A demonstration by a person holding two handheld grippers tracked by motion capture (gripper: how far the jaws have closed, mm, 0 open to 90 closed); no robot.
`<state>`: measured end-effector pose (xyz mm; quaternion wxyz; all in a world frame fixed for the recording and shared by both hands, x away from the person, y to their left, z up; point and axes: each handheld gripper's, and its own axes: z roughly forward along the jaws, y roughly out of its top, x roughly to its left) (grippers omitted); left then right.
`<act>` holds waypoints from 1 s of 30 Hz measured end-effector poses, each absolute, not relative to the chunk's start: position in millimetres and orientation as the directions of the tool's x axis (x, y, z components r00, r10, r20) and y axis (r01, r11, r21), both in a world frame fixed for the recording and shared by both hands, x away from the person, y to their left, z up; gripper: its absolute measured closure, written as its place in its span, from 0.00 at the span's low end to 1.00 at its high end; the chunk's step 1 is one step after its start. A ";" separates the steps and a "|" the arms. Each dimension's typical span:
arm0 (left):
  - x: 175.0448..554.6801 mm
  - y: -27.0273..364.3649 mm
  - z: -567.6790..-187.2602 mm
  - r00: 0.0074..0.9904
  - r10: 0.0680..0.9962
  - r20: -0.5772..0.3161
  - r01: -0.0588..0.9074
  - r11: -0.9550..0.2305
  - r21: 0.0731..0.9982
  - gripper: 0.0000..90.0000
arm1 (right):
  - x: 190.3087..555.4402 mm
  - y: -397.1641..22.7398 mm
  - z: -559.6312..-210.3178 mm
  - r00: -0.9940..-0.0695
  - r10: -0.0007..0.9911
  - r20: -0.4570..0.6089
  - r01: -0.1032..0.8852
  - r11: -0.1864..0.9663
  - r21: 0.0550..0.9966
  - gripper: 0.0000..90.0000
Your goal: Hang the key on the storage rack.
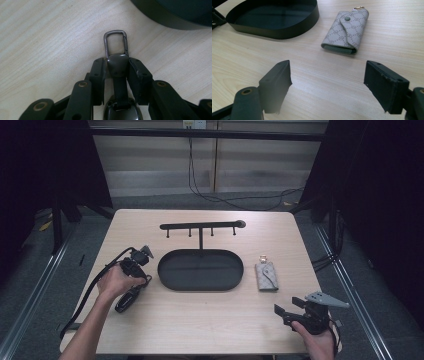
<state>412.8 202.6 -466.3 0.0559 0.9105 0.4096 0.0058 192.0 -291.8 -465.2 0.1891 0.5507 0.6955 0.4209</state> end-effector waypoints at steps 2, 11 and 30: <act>414.5 199.6 -466.1 0.668 0.744 -0.022 0.743 -0.664 0.084 0.74 | 191.9 -291.4 -465.1 -0.322 0.925 0.201 0.607 0.039 0.794 0.24; 420.7 193.2 -466.5 0.634 0.772 -0.036 0.773 -0.634 0.019 0.75 | 192.6 -291.2 -465.7 -0.325 0.924 0.200 0.611 0.044 0.790 0.24; 427.3 199.7 -463.4 0.599 0.797 -0.080 0.799 -0.601 -0.012 0.79 | 194.1 -291.4 -466.8 -0.315 0.927 0.204 0.625 0.041 0.779 0.24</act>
